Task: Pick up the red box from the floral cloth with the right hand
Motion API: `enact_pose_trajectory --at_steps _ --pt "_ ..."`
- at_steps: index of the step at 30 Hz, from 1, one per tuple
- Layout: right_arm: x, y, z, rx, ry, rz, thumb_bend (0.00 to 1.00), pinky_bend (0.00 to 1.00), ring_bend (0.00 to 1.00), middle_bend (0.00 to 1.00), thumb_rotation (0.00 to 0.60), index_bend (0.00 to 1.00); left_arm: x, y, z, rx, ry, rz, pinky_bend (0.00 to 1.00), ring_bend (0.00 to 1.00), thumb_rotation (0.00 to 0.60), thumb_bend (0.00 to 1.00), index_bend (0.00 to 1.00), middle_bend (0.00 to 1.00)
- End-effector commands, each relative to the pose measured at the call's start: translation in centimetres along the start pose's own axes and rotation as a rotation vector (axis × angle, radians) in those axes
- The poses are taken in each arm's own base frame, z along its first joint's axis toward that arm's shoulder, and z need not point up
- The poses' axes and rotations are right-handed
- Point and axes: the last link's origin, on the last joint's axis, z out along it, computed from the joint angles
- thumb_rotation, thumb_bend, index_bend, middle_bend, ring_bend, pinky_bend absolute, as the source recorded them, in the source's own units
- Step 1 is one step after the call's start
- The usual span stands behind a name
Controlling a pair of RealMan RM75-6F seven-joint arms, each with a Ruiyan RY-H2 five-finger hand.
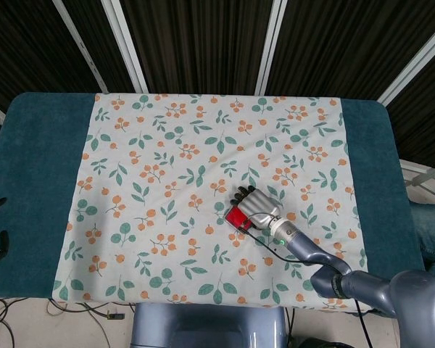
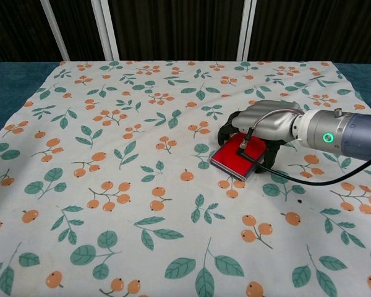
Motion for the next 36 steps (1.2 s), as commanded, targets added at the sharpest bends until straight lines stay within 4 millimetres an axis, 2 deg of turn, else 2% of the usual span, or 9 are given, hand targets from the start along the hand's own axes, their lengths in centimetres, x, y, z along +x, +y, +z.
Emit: enact_pose_trajectory --at_steps 1,13,20,27,36 --pt "0.4 0.2 -0.1 0.000 0.014 0.020 0.30 0.22 0.15 0.38 0.600 0.44 0.0 0.0 0.0 0.000 -0.001 0.000 0.04 0.06 0.600 0.55 0.13 0.00" --pt "3.5 2.0 -1.8 -0.048 0.107 0.172 0.31 0.22 0.15 0.39 0.600 0.45 0.0 0.2 -0.1 -0.003 -0.003 -0.002 0.04 0.06 0.600 0.55 0.13 0.00" --pt "6.4 3.4 -3.7 -0.085 0.189 0.339 0.31 0.22 0.15 0.39 0.600 0.45 0.0 0.3 -0.1 -0.005 -0.005 -0.006 0.04 0.06 0.600 0.55 0.13 0.00" --pt "9.5 4.4 -6.1 -0.079 0.192 0.564 0.32 0.22 0.15 0.39 0.600 0.45 -0.1 0.3 -0.2 -0.006 -0.007 -0.009 0.04 0.06 0.600 0.55 0.13 0.00" --pt "13.0 7.1 -8.2 -0.098 0.269 0.671 0.32 0.22 0.15 0.39 0.600 0.45 0.0 0.2 -0.3 -0.009 -0.002 -0.012 0.04 0.06 0.600 0.55 0.13 0.00"
